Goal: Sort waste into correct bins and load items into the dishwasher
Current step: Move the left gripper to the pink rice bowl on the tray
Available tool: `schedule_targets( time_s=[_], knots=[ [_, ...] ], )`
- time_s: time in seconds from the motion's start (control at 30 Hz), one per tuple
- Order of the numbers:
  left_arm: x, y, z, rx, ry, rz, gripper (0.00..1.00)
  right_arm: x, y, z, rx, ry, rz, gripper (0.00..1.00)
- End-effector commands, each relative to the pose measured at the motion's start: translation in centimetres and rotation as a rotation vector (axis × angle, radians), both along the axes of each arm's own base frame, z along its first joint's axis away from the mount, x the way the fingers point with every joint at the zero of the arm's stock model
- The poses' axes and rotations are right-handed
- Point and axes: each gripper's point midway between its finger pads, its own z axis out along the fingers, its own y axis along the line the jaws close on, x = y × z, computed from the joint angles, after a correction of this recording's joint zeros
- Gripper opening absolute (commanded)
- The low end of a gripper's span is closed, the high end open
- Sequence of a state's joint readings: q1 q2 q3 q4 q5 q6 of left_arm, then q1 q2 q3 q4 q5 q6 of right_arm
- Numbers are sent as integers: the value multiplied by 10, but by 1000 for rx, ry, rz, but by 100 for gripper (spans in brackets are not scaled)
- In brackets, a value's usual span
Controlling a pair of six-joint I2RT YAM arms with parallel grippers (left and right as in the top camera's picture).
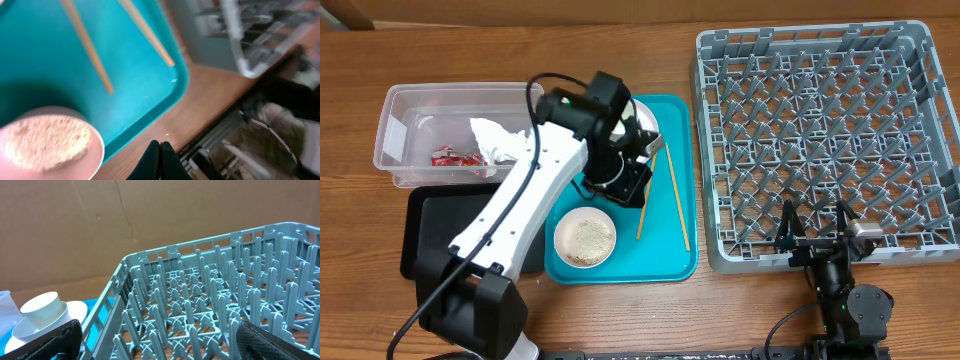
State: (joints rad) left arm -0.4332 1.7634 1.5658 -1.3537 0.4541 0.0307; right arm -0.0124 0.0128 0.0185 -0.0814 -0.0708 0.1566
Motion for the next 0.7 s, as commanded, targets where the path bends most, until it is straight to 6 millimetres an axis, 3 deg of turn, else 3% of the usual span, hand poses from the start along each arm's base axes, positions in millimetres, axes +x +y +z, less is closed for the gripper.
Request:
schedule_targets(
  time_s=[0.0, 0.13, 0.27, 0.33, 0.43, 0.47, 0.67],
  knots=[
    [-6, 14, -23, 158, 27, 144, 4, 0, 0, -2, -8, -4, -2, 100],
    [-14, 16, -49, 214, 46, 182, 4, 0, 0, -2, -8, -4, -2, 100],
    [-14, 30, -69, 304, 47, 283, 4, 0, 0, -2, -8, -4, -2, 100],
    [-12, 38, -74, 348, 38, 332, 5, 0, 0, -2, -8, -4, -2, 100],
    [-10, 45, -79, 388, 23, 381, 14, 0, 0, -2, -8, -4, -2, 100],
    [-8, 44, -79, 387, 18, 384, 18, 0, 0, -2, -8, -4, -2, 100],
    [-2, 40, -80, 367, -3, 402, 24, 0, -1, -2, -8, -4, -3, 100]
  ],
)
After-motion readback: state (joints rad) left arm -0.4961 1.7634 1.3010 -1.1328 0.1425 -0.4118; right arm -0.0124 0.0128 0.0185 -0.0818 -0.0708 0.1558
